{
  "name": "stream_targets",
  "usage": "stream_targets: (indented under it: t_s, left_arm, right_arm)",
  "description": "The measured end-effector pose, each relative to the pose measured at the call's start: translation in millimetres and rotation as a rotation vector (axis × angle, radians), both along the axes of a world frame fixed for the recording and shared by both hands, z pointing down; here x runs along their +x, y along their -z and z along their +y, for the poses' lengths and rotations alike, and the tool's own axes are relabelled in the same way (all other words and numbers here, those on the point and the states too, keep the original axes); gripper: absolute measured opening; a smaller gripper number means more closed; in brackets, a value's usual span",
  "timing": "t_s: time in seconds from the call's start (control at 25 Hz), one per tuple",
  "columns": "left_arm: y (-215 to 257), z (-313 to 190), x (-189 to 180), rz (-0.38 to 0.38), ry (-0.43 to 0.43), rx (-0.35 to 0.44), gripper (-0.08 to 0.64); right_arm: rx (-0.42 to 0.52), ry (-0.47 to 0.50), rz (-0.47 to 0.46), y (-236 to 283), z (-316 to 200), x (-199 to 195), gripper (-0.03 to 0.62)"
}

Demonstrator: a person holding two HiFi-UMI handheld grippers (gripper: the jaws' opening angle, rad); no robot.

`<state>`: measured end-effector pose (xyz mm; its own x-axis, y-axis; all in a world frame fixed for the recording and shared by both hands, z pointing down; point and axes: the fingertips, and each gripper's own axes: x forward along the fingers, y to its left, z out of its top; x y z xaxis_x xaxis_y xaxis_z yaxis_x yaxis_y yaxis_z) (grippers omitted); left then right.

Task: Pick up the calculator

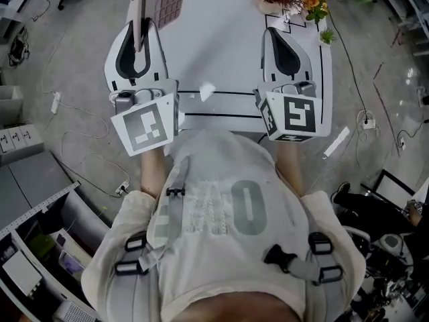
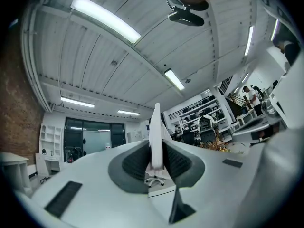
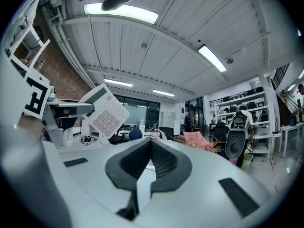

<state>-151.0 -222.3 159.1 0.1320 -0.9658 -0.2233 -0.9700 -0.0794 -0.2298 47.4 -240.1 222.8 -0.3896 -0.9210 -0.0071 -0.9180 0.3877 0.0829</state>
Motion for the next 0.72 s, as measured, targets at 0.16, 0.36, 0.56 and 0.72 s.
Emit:
stream_targets:
  t_s: [0.16, 0.36, 0.56, 0.72]
  left_arm:
    - [3, -5, 4, 0.002, -0.001, 0.0, 0.089]
    - [10, -8, 7, -0.01, -0.014, 0.019, 0.088]
    - [16, -11, 6, -0.012, -0.022, 0.034, 0.087]
    - [16, -12, 6, -0.007, -0.029, 0.037, 0.087]
  right_arm:
    - [-0.008, 0.007, -0.015, 0, -3, 1, 0.005]
    - [-0.006, 0.002, -0.012, 1, -6, 0, 0.005]
    - [0.003, -0.001, -0.014, 4, -9, -1, 0.005]
    - [0.006, 0.006, -0.004, 2, -10, -3, 0.005]
